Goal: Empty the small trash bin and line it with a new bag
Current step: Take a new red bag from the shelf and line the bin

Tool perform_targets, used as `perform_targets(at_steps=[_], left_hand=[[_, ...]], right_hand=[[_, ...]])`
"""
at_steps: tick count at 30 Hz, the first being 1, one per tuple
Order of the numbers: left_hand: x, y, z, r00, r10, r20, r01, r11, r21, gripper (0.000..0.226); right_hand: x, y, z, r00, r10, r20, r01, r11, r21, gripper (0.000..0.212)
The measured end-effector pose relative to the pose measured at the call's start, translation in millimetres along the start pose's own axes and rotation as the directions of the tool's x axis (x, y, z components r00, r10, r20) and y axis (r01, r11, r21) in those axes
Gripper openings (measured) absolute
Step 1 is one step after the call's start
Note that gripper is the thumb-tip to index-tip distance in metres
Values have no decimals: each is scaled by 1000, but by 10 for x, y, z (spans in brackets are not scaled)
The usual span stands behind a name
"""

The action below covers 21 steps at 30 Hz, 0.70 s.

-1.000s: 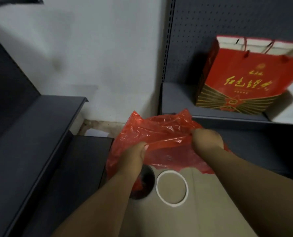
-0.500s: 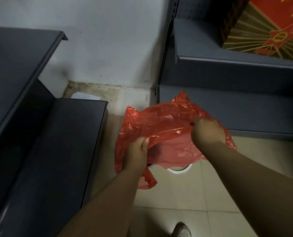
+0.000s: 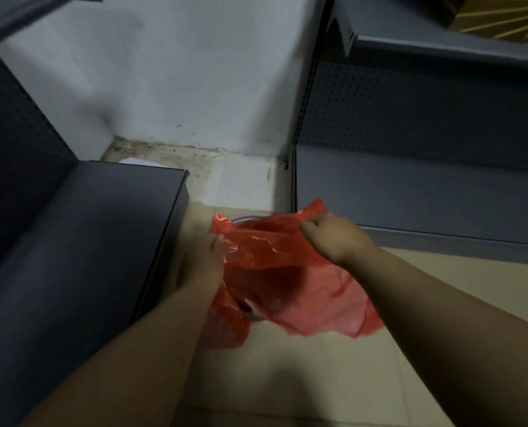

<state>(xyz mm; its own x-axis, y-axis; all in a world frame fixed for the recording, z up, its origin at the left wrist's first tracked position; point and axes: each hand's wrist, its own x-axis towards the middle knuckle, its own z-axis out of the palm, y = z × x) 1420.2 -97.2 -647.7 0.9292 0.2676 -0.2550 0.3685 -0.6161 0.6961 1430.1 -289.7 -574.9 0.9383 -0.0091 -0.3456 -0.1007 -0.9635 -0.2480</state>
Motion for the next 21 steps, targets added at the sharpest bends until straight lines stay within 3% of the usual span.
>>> perform_targets(at_steps=[3, 5, 10, 12, 19, 21], left_hand=[[183, -171, 51, 997, 55, -51, -53, 998, 40, 35], [286, -260, 106, 995, 59, -76, -59, 998, -4, 34], [508, -370, 265, 979, 129, -158, -127, 992, 21, 34], [542, -403, 310, 977, 148, -157, -147, 989, 17, 34], [381, -508, 297, 978, 116, -175, -135, 985, -104, 30], [372, -510, 287, 979, 107, -173, -130, 983, -126, 31]], right_hand=[[152, 126, 325, 970, -75, -230, 45, 990, -132, 45], [273, 238, 529, 952, -10, -305, -29, 992, -123, 53], [698, 505, 884, 930, 362, -64, -337, 909, 247, 67], [838, 572, 993, 947, 320, 18, -305, 883, 356, 68], [653, 303, 1108, 1000, 20, -10, -12, 859, 512, 51], [633, 161, 1139, 998, -35, 51, 1, 830, 558, 46]])
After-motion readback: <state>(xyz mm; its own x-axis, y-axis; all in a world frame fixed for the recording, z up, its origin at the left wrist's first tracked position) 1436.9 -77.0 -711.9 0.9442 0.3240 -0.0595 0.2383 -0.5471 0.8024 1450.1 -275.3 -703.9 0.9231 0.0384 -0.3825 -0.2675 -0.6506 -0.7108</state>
